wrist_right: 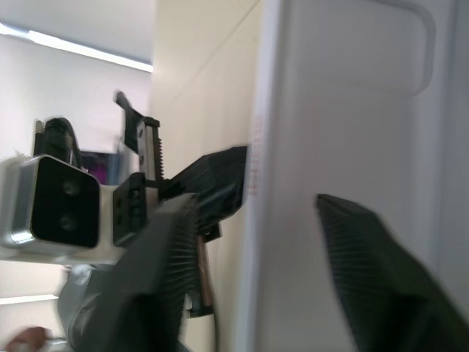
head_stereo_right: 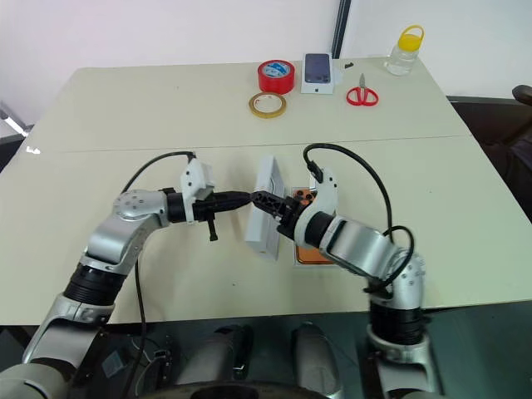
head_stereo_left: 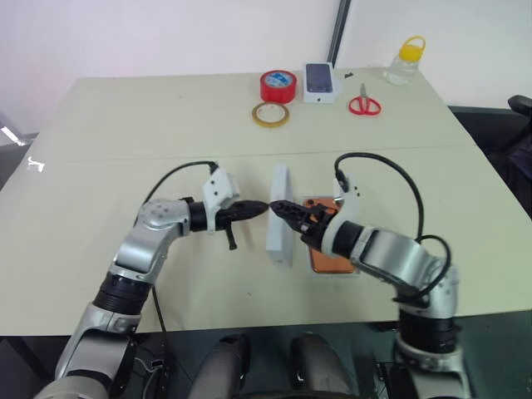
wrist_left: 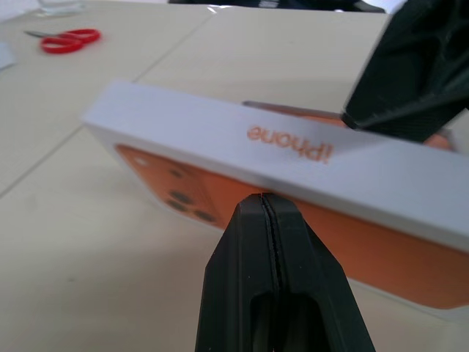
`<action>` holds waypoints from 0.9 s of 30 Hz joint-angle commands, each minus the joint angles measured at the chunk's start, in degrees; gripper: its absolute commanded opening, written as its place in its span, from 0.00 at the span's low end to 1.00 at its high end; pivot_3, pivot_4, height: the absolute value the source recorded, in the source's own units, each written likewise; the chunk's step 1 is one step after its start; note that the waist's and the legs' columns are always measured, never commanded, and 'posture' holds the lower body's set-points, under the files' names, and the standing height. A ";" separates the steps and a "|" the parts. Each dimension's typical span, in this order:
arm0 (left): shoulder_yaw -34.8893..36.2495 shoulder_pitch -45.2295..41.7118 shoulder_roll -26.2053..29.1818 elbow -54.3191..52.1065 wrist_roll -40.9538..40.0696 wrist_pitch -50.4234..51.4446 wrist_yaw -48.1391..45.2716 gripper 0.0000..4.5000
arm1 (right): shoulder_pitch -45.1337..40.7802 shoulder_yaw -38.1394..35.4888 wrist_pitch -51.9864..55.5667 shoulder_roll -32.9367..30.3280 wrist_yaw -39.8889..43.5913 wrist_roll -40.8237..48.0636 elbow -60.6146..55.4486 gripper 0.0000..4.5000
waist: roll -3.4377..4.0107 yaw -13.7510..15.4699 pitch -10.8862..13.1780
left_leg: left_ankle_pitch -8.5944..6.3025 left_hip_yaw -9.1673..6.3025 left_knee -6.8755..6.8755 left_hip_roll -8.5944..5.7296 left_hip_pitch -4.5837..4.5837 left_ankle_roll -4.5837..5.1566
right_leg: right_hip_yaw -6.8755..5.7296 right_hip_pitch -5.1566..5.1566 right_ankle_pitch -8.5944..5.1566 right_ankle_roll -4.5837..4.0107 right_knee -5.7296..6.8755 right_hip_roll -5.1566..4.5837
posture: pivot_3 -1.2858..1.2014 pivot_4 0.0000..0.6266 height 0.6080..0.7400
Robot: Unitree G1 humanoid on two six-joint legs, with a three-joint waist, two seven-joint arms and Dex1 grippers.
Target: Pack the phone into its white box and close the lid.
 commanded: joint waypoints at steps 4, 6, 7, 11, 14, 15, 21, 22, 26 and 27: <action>-2.47 -2.74 -3.01 -1.28 -0.07 0.76 -0.85 0.00 | -10.31 1.73 10.08 -24.29 14.45 0.72 5.82 0.72 | 0.01 0.17 0.00 | -0.14 -0.03 -0.09 0.14 0.01 0.25 | -0.09 0.04 -0.01 0.00 -0.09 0.08 | 0.52 0.24 1.00; -2.84 -3.08 -3.54 -1.19 0.02 0.98 -1.00 0.00 | -11.53 3.11 10.46 -27.85 16.60 0.02 6.55 0.72 | 0.01 0.11 0.00 | -0.15 -0.02 -0.09 0.17 0.00 0.26 | -0.09 0.05 -0.01 0.00 -0.10 0.09 | 0.52 0.24 1.00; -3.64 -3.54 -4.41 -0.96 0.17 1.51 -0.89 0.00 | -11.95 3.24 11.16 -29.13 19.38 -4.24 6.84 0.72 | 0.01 0.12 0.00 | -0.15 0.00 -0.08 0.18 0.00 0.26 | -0.07 0.06 -0.01 0.00 -0.11 0.09 | 0.52 0.24 1.00; -4.76 -4.46 -6.45 -0.52 0.57 2.63 -0.38 0.00 | -11.89 6.00 12.61 -33.93 31.10 -21.60 3.79 0.44 | 0.00 0.53 0.00 | -0.16 0.02 0.02 0.12 -0.01 0.28 | -0.07 0.10 -0.01 0.00 -0.10 0.04 | 0.52 0.24 1.00; -4.36 -4.70 -6.65 -0.18 0.89 3.29 0.40 0.00 | -11.68 8.24 11.28 -35.78 38.99 -31.81 1.41 0.10 | 0.00 0.46 0.00 | -0.17 0.02 0.01 0.11 -0.01 0.30 | -0.07 0.08 -0.01 0.01 -0.12 0.03 | 0.52 0.24 1.00; -4.26 -4.69 -6.54 -0.10 1.16 3.17 0.70 0.00 | -11.63 9.00 10.53 -36.26 41.29 -35.19 0.75 0.01 | 0.00 0.44 0.00 | -0.17 0.02 0.00 0.11 -0.01 0.30 | -0.07 0.07 -0.01 0.01 -0.12 0.04 | 0.52 0.24 1.00; -1.10 -5.96 -5.49 2.80 1.90 5.94 5.38 0.00 | -8.81 18.52 -0.46 -41.52 55.60 -61.55 -5.26 0.01 | 0.00 0.54 0.00 | -0.17 0.00 0.01 0.09 -0.01 0.28 | -0.08 0.05 -0.02 0.02 -0.12 0.04 | 0.52 0.24 1.00; -0.63 -6.37 -5.46 3.48 1.92 6.80 6.12 0.00 | -8.40 18.78 -0.87 -41.37 56.93 -63.29 -5.21 0.01 | 0.00 0.57 0.00 | -0.17 0.00 0.01 0.08 -0.01 0.28 | -0.07 0.05 -0.02 0.02 -0.12 0.03 | 0.52 0.24 1.00; -0.95 -8.04 -4.75 7.18 4.02 9.38 8.17 0.00 | -7.45 19.88 -2.14 -40.31 61.04 -70.19 -5.56 0.01 | -0.01 0.61 0.01 | -0.16 0.00 0.01 0.08 -0.01 0.27 | -0.06 0.04 -0.01 0.02 -0.11 0.01 | 0.52 0.24 1.00; -1.78 -8.33 -4.75 8.05 5.02 9.07 8.30 0.00 | -7.35 19.75 -2.06 -39.80 61.81 -71.18 -5.59 0.01 | -0.01 0.60 0.01 | -0.15 0.01 0.01 0.07 -0.01 0.24 | -0.06 0.04 -0.01 0.02 -0.11 0.01 | 0.52 0.24 1.00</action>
